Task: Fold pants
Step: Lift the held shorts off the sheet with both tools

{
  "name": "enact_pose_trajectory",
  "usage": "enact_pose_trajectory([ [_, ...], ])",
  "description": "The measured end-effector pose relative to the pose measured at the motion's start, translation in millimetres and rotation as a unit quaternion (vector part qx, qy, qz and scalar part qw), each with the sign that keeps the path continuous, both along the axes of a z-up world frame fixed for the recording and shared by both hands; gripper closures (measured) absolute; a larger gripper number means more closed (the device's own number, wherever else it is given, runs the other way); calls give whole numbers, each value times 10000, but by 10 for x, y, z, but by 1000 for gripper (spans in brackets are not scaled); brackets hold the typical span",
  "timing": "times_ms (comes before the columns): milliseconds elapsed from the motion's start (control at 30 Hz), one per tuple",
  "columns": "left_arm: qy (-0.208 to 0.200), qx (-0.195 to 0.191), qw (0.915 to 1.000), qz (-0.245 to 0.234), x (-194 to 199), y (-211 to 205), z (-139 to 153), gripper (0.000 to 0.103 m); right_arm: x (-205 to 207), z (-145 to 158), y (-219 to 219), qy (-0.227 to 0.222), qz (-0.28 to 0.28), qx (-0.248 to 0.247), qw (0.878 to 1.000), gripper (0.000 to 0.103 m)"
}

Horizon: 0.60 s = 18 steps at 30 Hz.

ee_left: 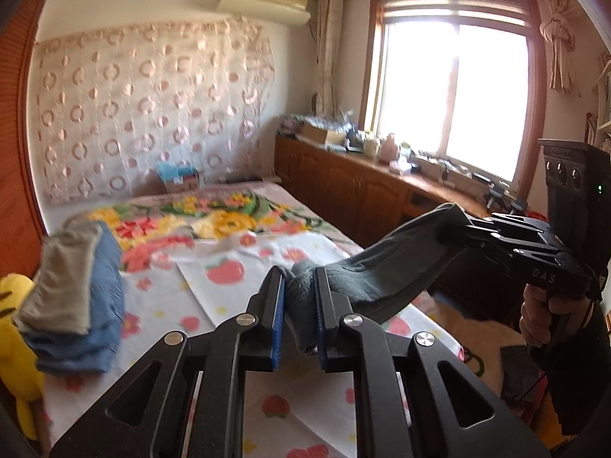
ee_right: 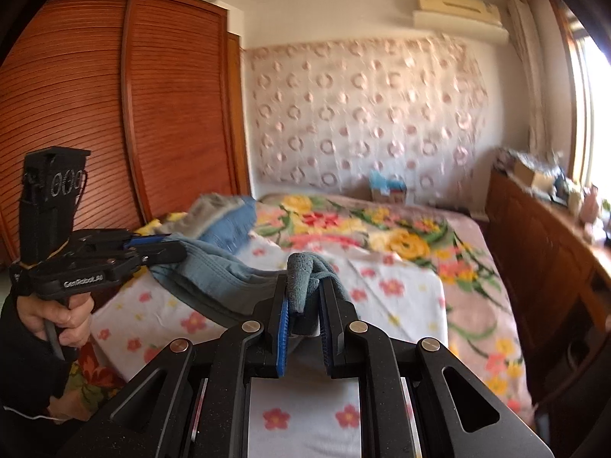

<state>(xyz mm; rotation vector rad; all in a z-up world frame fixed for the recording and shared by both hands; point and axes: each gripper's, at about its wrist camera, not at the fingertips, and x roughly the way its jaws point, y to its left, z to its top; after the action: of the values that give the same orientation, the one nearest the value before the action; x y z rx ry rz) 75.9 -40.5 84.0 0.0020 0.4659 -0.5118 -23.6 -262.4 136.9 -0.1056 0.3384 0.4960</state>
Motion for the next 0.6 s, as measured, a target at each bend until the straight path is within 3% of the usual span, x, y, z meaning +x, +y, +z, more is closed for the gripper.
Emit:
enact_pose_trajectory([
  [167, -150, 65, 9998, 143, 76, 98, 107, 88, 136, 86, 194, -101, 168, -122, 9997, 89],
  [267, -152, 269, 9993, 204, 245, 92, 114, 88, 382, -15, 91, 50, 249, -141, 9996, 89],
  [367, -166, 478, 9981, 361, 482, 92, 121, 88, 713, 32, 159, 63, 196, -458, 9987, 89],
  [600, -404, 631, 9933, 884, 1094, 200, 544, 88, 1411, 516, 441, -95, -64, -475, 9988, 90],
])
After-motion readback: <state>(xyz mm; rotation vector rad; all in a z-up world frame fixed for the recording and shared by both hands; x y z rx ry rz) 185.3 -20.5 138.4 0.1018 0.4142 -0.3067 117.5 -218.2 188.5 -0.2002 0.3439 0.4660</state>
